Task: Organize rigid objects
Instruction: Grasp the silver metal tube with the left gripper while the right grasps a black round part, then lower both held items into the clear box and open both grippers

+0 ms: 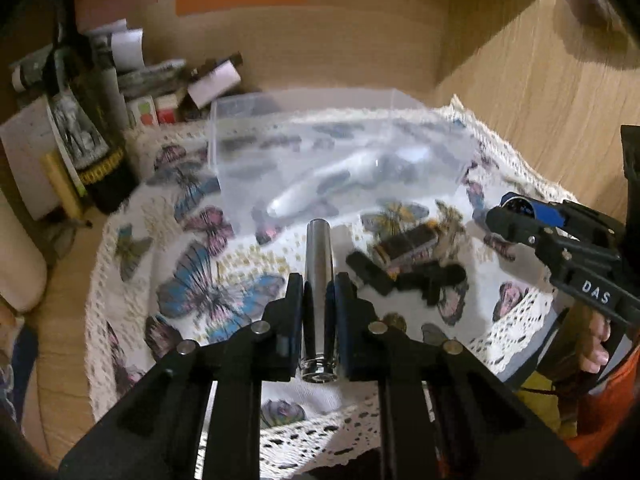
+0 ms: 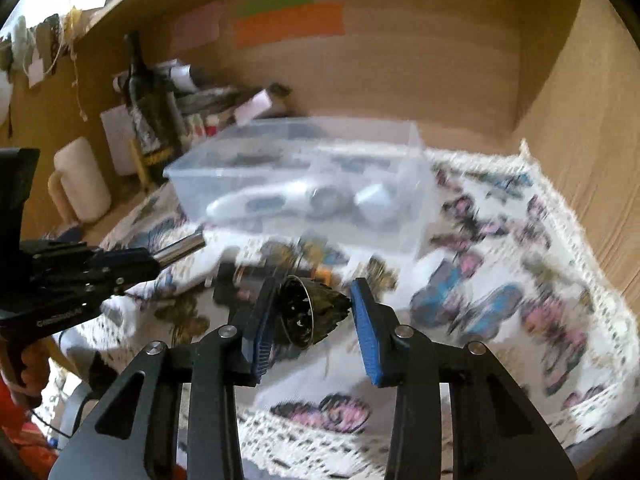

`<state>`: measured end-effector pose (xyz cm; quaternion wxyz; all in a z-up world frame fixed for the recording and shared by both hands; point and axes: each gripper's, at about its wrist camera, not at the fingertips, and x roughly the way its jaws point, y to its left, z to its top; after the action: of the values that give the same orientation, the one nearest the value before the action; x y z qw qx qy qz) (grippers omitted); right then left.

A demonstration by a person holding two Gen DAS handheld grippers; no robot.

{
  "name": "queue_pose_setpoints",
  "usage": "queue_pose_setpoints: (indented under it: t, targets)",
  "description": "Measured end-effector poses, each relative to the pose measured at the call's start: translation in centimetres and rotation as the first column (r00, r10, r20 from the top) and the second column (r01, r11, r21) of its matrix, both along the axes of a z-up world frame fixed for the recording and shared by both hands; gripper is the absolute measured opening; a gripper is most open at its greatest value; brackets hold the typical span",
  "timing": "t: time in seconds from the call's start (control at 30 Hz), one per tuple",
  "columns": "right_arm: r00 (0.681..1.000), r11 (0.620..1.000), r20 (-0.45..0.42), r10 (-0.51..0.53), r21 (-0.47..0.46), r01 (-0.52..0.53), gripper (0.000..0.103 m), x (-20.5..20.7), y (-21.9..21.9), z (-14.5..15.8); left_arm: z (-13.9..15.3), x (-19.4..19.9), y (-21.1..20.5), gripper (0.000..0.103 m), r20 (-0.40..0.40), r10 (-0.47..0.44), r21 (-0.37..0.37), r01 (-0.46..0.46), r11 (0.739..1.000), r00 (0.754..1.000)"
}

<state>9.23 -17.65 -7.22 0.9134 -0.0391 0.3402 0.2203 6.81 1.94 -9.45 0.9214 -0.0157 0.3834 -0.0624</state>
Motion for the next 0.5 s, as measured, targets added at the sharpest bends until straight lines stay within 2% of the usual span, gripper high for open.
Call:
queue_pose_setpoints:
  t: [0.5]
  targets:
    - [0.982, 0.999, 0.188, -0.03, 0.038, 0.023, 0.034, 2.9, 0.9, 6.4, 7.6, 2.8, 1.5, 0.015, 0.169, 0.021, -0.003, -0.02, 1.0, 0.985]
